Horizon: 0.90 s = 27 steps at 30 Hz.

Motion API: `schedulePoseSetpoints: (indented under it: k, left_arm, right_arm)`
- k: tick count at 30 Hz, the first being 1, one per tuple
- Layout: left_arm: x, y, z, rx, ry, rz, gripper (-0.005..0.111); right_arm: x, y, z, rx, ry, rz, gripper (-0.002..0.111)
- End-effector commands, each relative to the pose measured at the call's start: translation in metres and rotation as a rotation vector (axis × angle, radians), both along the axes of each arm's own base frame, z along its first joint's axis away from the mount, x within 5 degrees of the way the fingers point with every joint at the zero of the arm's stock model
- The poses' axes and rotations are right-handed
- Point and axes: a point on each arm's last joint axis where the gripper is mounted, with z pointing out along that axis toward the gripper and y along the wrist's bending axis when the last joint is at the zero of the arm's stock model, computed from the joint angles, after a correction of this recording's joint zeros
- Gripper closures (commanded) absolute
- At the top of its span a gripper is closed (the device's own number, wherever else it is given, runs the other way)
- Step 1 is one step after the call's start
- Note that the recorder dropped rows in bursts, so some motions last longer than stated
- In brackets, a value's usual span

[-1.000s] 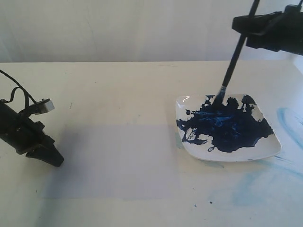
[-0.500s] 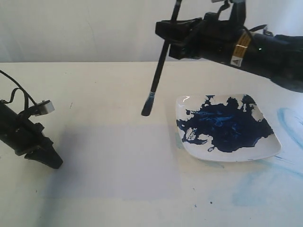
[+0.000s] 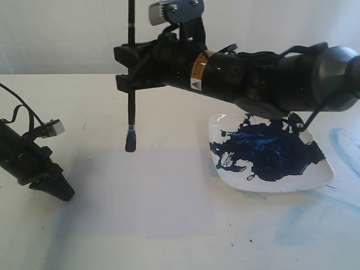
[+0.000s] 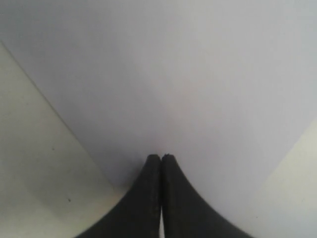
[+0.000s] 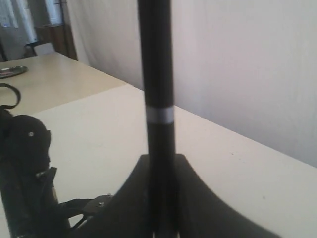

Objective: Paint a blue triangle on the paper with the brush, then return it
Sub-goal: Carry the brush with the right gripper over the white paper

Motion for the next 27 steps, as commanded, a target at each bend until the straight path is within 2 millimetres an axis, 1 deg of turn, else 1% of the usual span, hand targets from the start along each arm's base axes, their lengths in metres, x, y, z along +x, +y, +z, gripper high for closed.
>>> schedulePoseSetpoints:
  k: [1, 5, 7, 9, 12, 14, 16, 19, 20, 23, 27]
  left_arm:
    - [-0.003, 0.001, -0.003, 0.01, 0.025, -0.02, 0.107]
    - [-0.003, 0.001, -0.003, 0.01, 0.026, -0.018, 0.107]
    - [-0.003, 0.001, -0.003, 0.009, 0.026, -0.017, 0.107]
    - [-0.003, 0.001, -0.003, 0.007, 0.026, -0.016, 0.107]
    - [-0.003, 0.001, -0.003, 0.007, 0.026, -0.016, 0.107]
    - [-0.003, 0.001, -0.003, 0.007, 0.026, -0.016, 0.107]
    - [-0.003, 0.001, -0.003, 0.007, 0.026, -0.016, 0.107]
    - [-0.003, 0.001, -0.003, 0.007, 0.026, -0.016, 0.107]
    - [-0.003, 0.001, -0.003, 0.006, 0.027, -0.017, 0.107]
    - [-0.003, 0.001, -0.003, 0.006, 0.027, -0.017, 0.107]
    - [-0.003, 0.001, -0.003, 0.003, 0.03, -0.017, 0.107]
  right_arm:
    - [-0.008, 0.019, 0.005, -0.074, 0.035, -0.119, 0.108]
    - [-0.018, 0.03, 0.006, -0.087, 0.046, -0.193, 0.108]
    - [-0.023, 0.034, 0.006, -0.112, 0.011, -0.242, 0.108]
    - [-0.023, 0.033, 0.006, -0.095, 0.029, -0.348, 0.108]
    - [-0.023, 0.027, 0.01, -0.107, -0.031, -0.551, 0.108]
    - [-0.023, 0.023, 0.013, -0.088, -0.016, -0.649, 0.108]
    - [-0.024, 0.026, 0.014, -0.068, 0.027, -0.628, 0.108]
    - [-0.028, 0.032, 0.009, -0.025, 0.154, -0.568, 0.108]
    - [-0.03, 0.034, 0.007, -0.037, 0.181, -0.538, 0.108]
    - [-0.031, 0.036, 0.004, -0.052, 0.194, -0.517, 0.108]
    - [-0.027, 0.034, 0.004, -0.005, 0.179, -0.569, 0.108]
